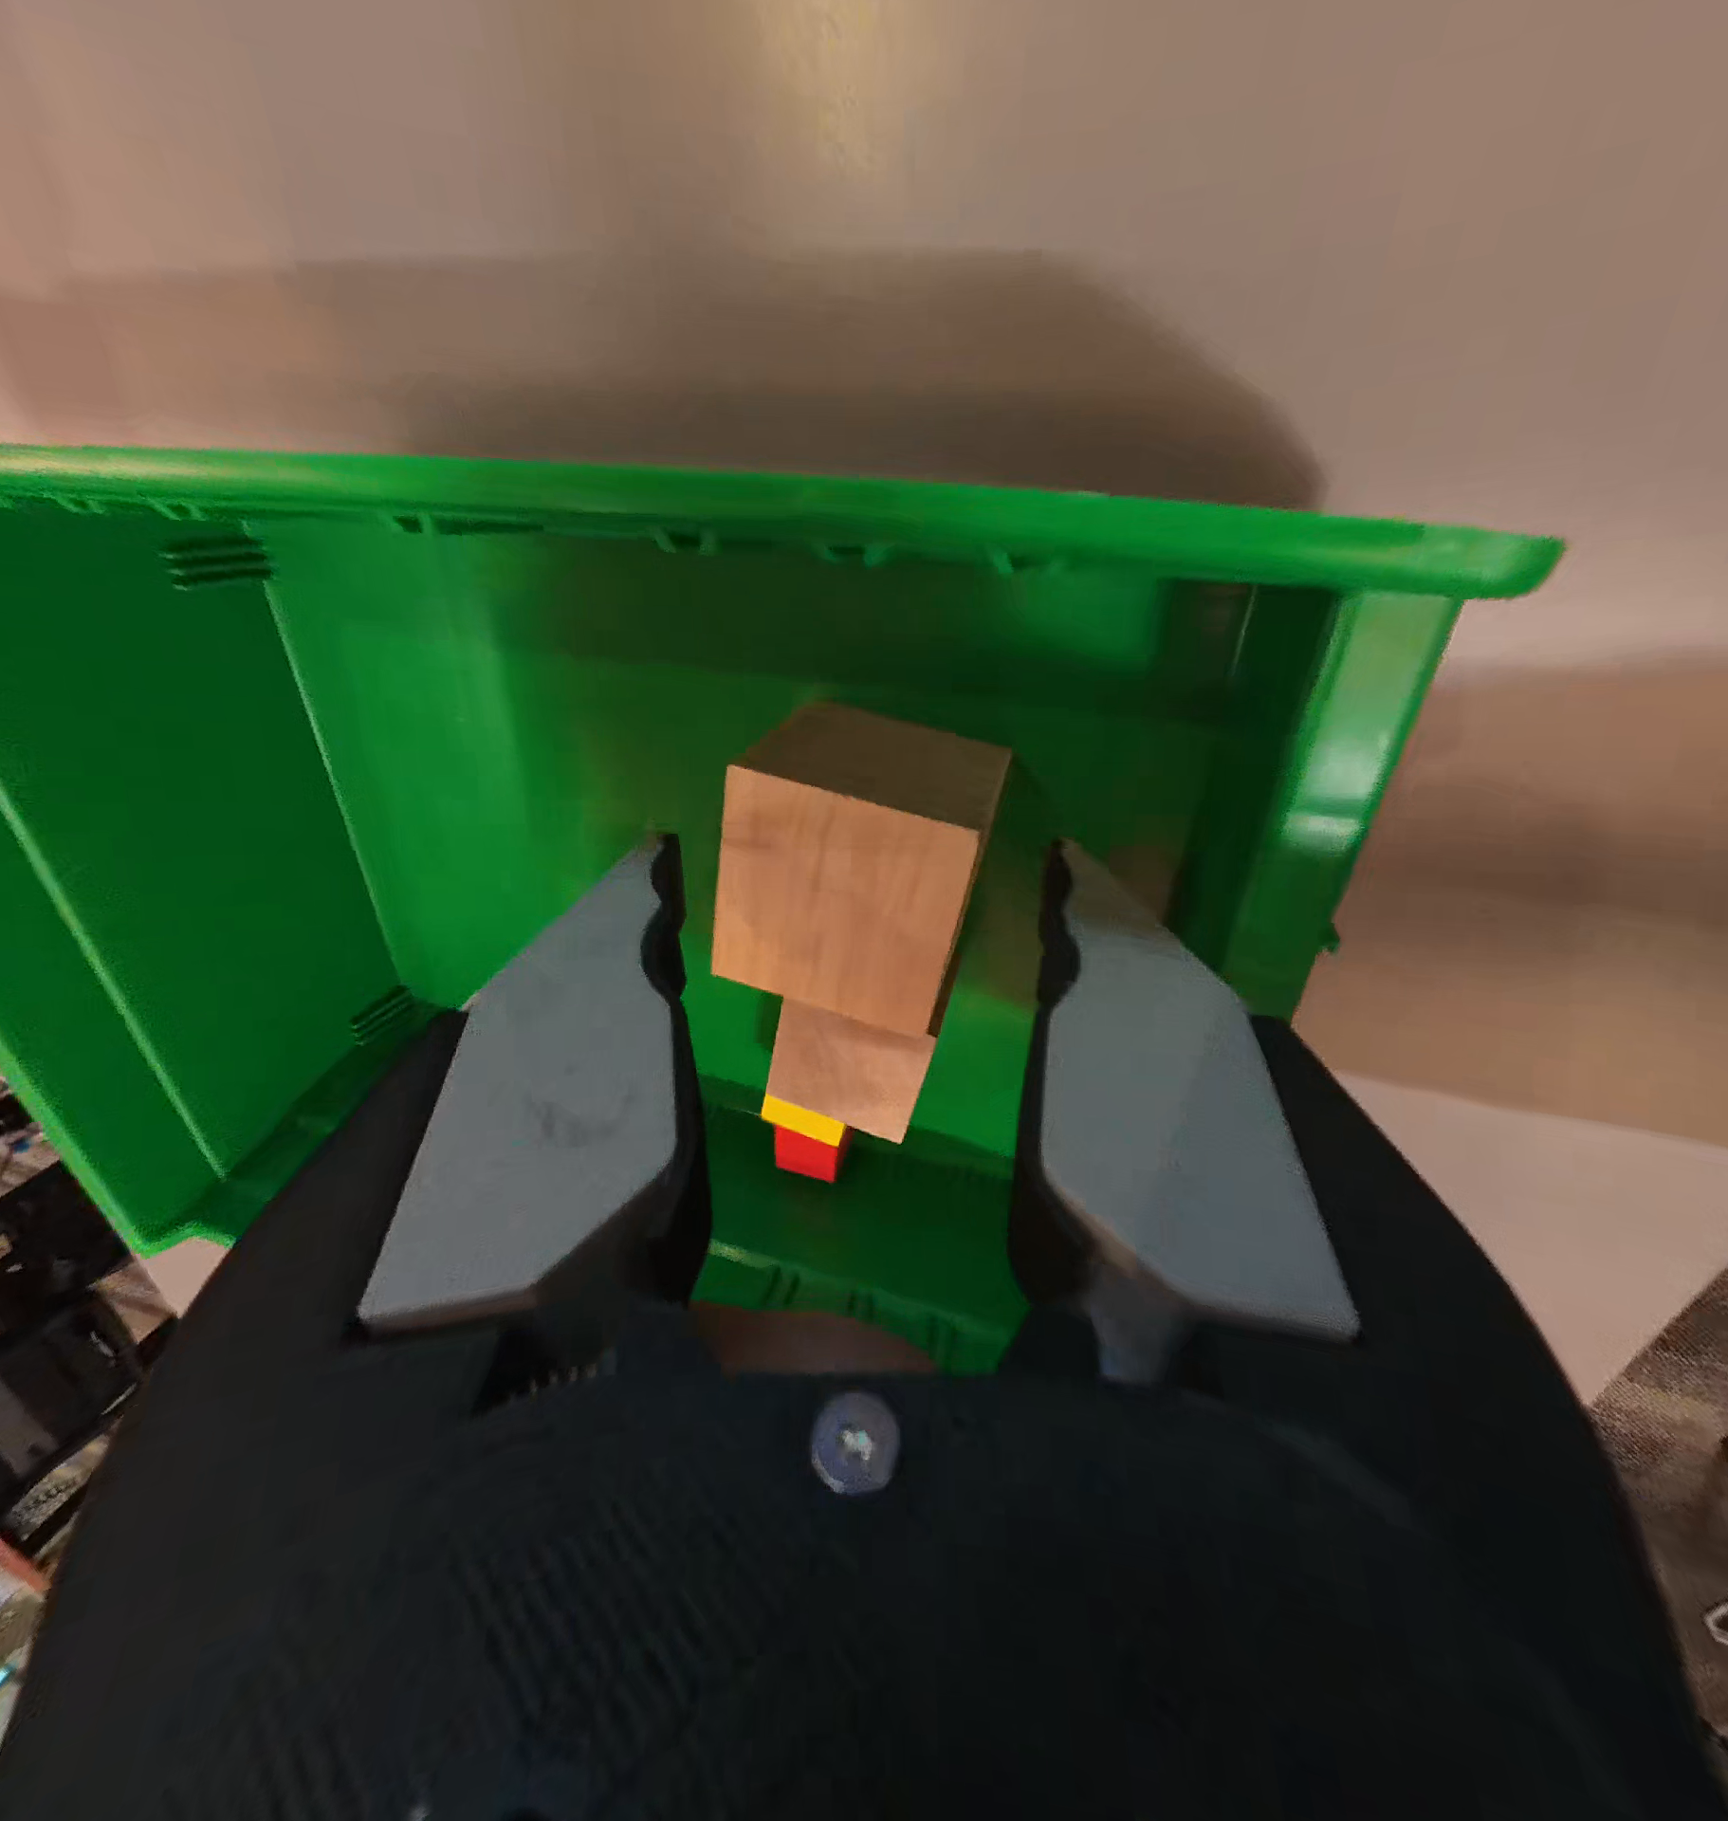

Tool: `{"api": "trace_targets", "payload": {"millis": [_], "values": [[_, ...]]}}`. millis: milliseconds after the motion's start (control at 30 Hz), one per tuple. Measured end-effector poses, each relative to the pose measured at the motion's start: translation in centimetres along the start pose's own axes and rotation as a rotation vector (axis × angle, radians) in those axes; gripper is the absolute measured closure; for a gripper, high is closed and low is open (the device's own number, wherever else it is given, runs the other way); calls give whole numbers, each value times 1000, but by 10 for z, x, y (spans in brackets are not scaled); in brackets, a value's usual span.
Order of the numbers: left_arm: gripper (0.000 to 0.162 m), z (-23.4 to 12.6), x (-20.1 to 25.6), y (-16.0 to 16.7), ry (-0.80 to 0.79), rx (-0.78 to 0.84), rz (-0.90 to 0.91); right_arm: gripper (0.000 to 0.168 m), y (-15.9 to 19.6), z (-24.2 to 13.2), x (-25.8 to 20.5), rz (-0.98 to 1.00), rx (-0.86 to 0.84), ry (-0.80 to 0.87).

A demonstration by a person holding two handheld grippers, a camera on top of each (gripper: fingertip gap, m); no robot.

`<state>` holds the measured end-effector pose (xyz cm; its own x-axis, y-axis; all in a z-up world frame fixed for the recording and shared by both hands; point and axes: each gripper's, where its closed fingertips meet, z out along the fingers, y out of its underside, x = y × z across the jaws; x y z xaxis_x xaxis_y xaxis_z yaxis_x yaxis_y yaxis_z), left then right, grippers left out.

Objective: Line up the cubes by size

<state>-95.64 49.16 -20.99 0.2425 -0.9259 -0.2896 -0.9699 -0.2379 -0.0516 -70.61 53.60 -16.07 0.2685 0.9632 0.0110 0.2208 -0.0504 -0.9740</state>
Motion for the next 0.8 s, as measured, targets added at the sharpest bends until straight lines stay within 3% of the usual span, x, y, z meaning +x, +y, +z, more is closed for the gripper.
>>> {"api": "trace_targets", "payload": {"millis": [133, 300, 800], "values": [[79, 13, 1, 7, 23, -32, -17, 98, -1, 0, -2, 1, 1, -6], [76, 33, 6, 24, 47, -124, 5, 99, -1, -1, -1, 6, 5, -3], [79, 34, 5, 23, 35, -135, 13, 99, -2, -1, 0, 11, 9, -4]]}}
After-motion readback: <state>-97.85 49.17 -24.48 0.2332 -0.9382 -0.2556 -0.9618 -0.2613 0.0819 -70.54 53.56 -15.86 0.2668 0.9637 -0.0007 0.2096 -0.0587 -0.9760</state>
